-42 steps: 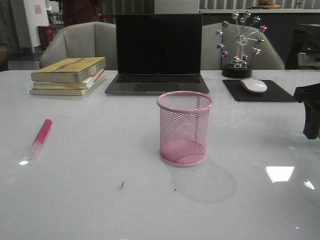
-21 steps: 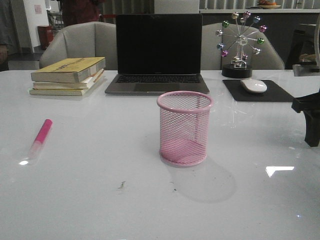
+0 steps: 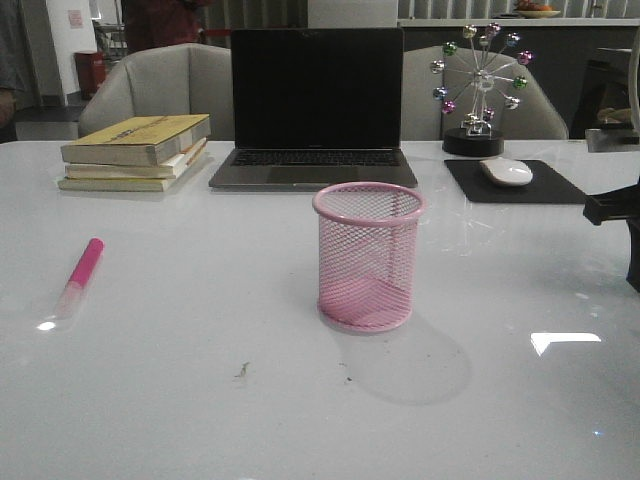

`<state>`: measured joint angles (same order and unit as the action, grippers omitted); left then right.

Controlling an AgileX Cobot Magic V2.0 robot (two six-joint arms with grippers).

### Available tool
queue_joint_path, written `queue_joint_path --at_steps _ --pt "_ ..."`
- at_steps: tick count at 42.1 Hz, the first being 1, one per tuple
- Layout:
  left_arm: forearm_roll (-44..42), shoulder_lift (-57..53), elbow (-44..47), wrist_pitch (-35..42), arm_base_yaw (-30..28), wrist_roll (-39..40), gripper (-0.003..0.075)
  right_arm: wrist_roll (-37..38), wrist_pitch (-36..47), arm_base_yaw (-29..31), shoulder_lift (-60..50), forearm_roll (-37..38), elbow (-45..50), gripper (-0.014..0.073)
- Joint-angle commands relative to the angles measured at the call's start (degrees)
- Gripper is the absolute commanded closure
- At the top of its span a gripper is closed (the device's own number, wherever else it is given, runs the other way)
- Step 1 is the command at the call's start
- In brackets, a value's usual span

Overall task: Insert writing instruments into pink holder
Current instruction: 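Lift the green marker upright and carry it over the pink holder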

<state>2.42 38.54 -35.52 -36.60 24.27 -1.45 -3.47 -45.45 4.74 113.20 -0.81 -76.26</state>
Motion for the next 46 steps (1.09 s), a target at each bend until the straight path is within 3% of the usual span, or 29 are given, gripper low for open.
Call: queue_joint_path --at_steps 1,13,26,36,46 --pt "0.17 0.24 -1.59 3.64 0.43 0.06 0.0214 -0.44 1.22 0.43 -5.97 -1.36 -1.26 0.0432" --pt "0.17 0.24 -1.59 3.64 0.43 0.06 0.0215 -0.69 17.47 -3.53 -23.88 -4.38 10.55 0.0432" --pt "0.17 0.24 -1.59 3.64 0.43 0.06 0.0214 -0.62 46.78 -19.88 -42.26 -6.47 25.17 0.0432" --pt "0.17 0.24 -1.59 3.64 0.43 0.06 0.0214 -0.57 67.77 -34.18 -41.15 -6.47 29.44 0.0432" --pt "0.17 0.24 -1.59 3.64 0.43 0.06 0.0214 -0.57 80.11 -37.47 -30.77 -6.41 29.39 0.0432"
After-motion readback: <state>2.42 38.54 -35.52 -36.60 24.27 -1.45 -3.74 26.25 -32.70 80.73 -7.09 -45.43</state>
